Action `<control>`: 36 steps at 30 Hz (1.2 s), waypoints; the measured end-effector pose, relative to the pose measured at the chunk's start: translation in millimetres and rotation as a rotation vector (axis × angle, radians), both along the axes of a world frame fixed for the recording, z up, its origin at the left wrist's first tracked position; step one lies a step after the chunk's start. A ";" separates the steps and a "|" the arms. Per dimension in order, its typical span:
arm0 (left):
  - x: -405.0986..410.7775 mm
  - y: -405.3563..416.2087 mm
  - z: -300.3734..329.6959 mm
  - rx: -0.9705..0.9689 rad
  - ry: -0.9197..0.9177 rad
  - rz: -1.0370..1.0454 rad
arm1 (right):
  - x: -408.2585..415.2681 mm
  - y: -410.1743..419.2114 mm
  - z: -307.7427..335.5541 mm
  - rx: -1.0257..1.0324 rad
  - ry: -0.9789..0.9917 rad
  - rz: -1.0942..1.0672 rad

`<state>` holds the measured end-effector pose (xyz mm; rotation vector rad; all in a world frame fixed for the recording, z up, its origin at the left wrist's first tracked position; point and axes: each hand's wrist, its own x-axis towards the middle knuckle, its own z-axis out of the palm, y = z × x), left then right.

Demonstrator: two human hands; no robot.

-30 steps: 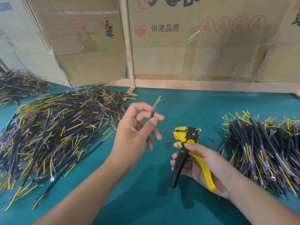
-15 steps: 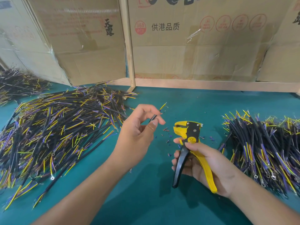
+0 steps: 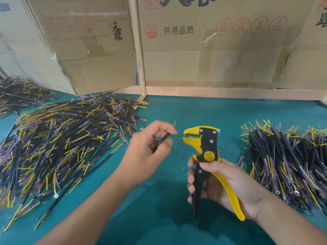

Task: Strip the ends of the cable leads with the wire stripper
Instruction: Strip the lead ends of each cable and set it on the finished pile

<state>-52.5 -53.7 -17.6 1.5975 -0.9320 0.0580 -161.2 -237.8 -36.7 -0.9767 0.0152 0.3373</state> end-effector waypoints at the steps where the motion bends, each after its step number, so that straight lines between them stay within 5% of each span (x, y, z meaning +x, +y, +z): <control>1: -0.5 0.7 0.4 -0.033 0.026 -0.029 | -0.2 -0.5 -0.3 -0.003 -0.003 0.017; 7: -2.2 3.0 3.9 -0.118 0.064 -0.043 | -0.5 0.3 -4.6 -0.013 -0.020 0.073; 12: -0.6 2.4 1.4 0.044 -0.211 0.163 | 0.1 1.9 -5.2 -0.015 -0.013 0.067; 21: -0.1 -1.3 -0.3 0.033 -0.282 0.254 | 1.8 2.4 -6.3 -0.008 0.005 0.048; 31: 3.9 -0.8 6.0 -0.054 0.048 0.014 | 1.9 4.1 -5.1 0.000 0.019 0.024; 36: 2.8 -3.5 4.1 0.065 -0.068 0.068 | -0.4 5.9 -5.1 0.011 0.006 0.028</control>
